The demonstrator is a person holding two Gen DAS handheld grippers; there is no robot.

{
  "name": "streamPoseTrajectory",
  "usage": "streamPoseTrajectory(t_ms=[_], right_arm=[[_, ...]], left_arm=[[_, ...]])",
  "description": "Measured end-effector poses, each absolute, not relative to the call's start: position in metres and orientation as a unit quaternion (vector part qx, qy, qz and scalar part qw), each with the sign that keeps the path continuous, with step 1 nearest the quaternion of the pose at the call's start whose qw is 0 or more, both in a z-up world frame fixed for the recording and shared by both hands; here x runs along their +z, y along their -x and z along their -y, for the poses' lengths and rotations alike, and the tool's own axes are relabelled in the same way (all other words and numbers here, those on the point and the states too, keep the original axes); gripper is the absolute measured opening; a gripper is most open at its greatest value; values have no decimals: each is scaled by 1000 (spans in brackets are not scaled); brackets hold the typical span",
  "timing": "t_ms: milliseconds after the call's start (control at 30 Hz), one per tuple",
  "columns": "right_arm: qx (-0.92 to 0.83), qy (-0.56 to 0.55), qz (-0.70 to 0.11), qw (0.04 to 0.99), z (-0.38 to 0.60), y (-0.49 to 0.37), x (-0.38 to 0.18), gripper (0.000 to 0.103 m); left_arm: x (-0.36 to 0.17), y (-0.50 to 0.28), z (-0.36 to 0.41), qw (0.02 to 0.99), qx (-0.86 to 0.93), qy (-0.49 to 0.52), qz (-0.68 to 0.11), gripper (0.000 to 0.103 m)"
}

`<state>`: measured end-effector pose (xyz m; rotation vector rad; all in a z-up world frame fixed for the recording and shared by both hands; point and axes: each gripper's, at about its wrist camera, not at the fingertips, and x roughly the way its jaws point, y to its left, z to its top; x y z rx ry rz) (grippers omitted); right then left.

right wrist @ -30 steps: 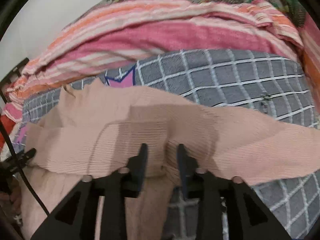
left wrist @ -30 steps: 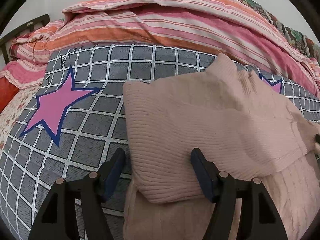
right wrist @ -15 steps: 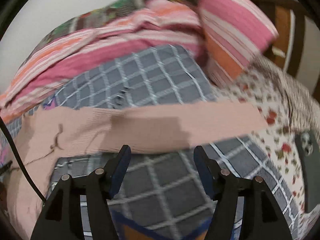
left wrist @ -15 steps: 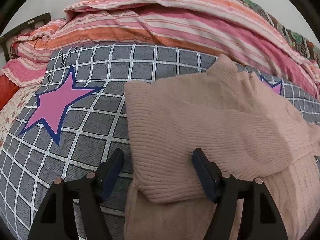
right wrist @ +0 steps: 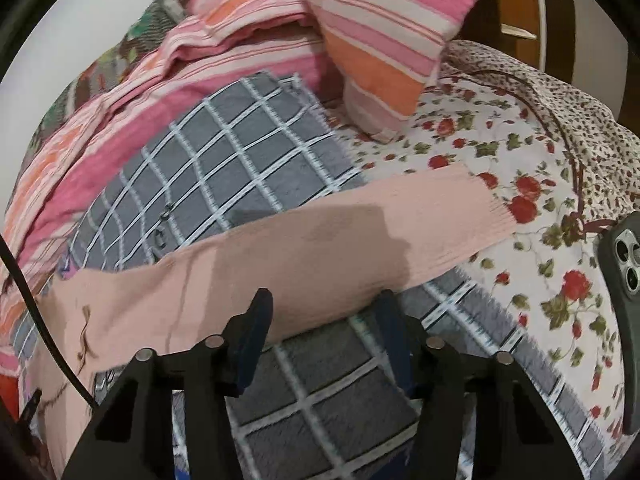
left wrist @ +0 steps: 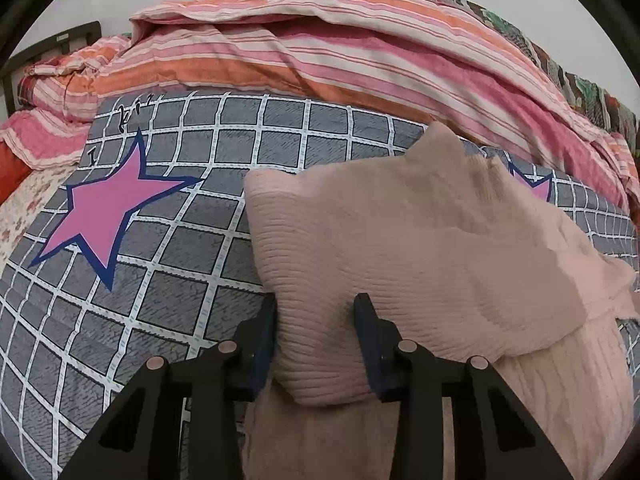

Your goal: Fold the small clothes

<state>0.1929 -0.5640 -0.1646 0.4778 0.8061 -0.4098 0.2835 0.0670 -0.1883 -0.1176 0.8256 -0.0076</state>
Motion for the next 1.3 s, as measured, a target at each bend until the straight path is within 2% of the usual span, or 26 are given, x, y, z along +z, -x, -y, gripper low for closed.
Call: streamPoseTrajectory(t_ms=[167, 233, 300, 467, 567, 633, 667, 967, 1067, 1300], right_arm=[[-221, -230, -380, 868, 581, -199, -164, 43], [-231, -219, -380, 869, 582, -203, -164, 16], [-222, -207, -377, 875, 580, -204, -161, 12], [-233, -161, -341, 896, 560, -199, -134, 10], [-235, -125, -319, 910, 537, -200, -110, 10], [-229, -101, -305, 919, 515, -203, -93, 10], [-225, -90, -299, 923, 503, -204, -86, 10], [-146, -1, -257, 955, 363, -229, -23, 9], [-103, 20, -249, 963, 307, -242, -9, 9], [20, 70, -242, 967, 161, -273, -18, 9]], left_arm=[[-189, -285, -68, 914, -5, 63, -402, 36], [-189, -286, -68, 913, -4, 63, -402, 36], [-190, -286, -69, 913, -3, 63, -403, 37], [-191, -287, -72, 911, -5, 76, -406, 40], [-192, -287, -76, 909, -3, 84, -409, 50], [-191, -286, -79, 909, 2, 89, -406, 63], [-190, -284, -82, 910, 6, 93, -404, 64], [-178, -261, -138, 912, 39, 144, -381, 67], [-171, -254, -154, 916, 76, 124, -375, 67], [-172, -237, -193, 911, 83, 164, -370, 67]])
